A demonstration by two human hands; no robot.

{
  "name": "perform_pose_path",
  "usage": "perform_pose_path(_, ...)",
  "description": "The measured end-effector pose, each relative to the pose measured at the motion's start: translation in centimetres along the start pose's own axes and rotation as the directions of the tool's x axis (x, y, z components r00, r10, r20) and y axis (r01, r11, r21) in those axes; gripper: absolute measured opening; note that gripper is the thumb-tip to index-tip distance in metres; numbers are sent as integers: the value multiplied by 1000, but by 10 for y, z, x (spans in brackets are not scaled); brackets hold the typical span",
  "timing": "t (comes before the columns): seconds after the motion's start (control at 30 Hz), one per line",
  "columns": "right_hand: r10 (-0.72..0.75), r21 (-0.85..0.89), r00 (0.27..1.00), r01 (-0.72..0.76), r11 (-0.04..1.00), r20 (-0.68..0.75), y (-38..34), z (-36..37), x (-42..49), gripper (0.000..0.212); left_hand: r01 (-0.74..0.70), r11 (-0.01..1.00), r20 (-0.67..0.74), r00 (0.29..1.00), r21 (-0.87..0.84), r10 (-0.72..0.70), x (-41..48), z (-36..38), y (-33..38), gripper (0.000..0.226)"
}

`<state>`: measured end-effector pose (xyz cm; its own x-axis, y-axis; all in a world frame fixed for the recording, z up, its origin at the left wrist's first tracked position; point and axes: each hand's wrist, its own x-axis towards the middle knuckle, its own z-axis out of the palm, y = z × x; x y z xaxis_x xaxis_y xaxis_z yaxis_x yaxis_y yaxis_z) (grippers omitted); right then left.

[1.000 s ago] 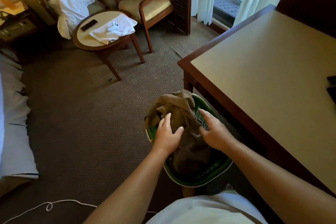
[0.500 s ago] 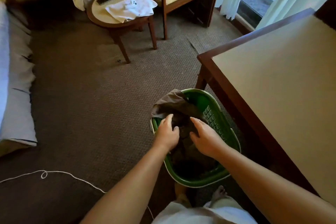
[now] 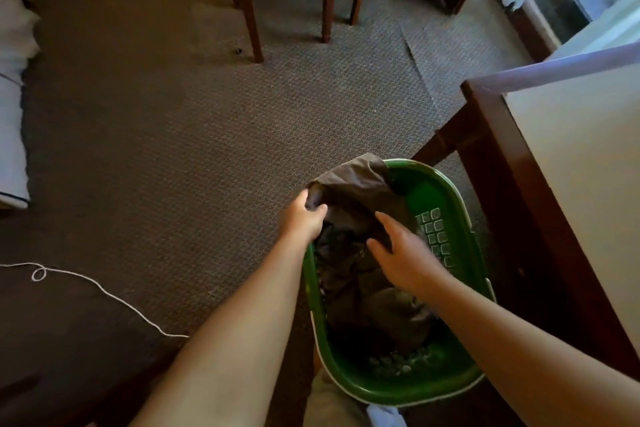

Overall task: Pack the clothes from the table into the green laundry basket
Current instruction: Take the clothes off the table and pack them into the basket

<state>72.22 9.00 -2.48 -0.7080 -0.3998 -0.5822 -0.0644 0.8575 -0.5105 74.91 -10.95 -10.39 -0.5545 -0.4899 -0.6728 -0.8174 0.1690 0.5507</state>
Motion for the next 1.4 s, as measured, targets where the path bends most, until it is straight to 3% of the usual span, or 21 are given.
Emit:
perform_pose_path(0.07,9,1,1000,-9,1000,6,5,5,-1,65,-45,992,-79,995,116,54,11,2,-4,32)
perform_pose_path(0.17,22,2,1000,-22,1000,14,9,9,-8,65,-33,952,-203,974,305,99,10,-5,-2,15)
perform_pose_path(0.27,34,50,999,-35,998,3,10,8,-19,65,-129,938,-267,938,322,220,-9,-10,4,6)
perform_pose_path(0.37,74,179,995,-62,982,-63,9,3,-30,62,-463,878,-273,835,120,478,-49,-2,8,10)
perform_pose_path(0.43,101,347,986,-50,937,-130,8,1,-37,56,-591,802,-218,797,-83,564,-85,12,11,10)
perform_pose_path(0.53,184,563,960,-33,825,-213,7,-4,-45,54,-437,772,-56,883,-461,467,-133,36,15,12)
perform_pose_path(0.6,235,619,944,-43,784,-232,11,-6,-49,54,-303,746,0,926,-593,377,-152,48,16,11)
perform_pose_path(0.8,176,564,982,-108,819,-68,19,-7,-63,48,-310,857,-301,934,-413,193,-160,50,25,25)
perform_pose_path(0.93,185,467,980,-133,874,-67,21,-4,-73,50,-85,976,-62,995,-198,74,-135,45,15,65)
perform_pose_path(1.1,180,405,981,-137,904,-70,27,2,-91,51,-73,997,103,992,5,72,-136,48,3,63)
perform_pose_path(1.27,170,413,977,-103,905,-130,34,1,-119,54,-177,983,154,973,37,170,-167,49,9,56)
perform_pose_path(1.4,147,289,941,-56,956,-305,30,-20,-156,57,-404,914,261,879,-35,399,-213,50,33,52)
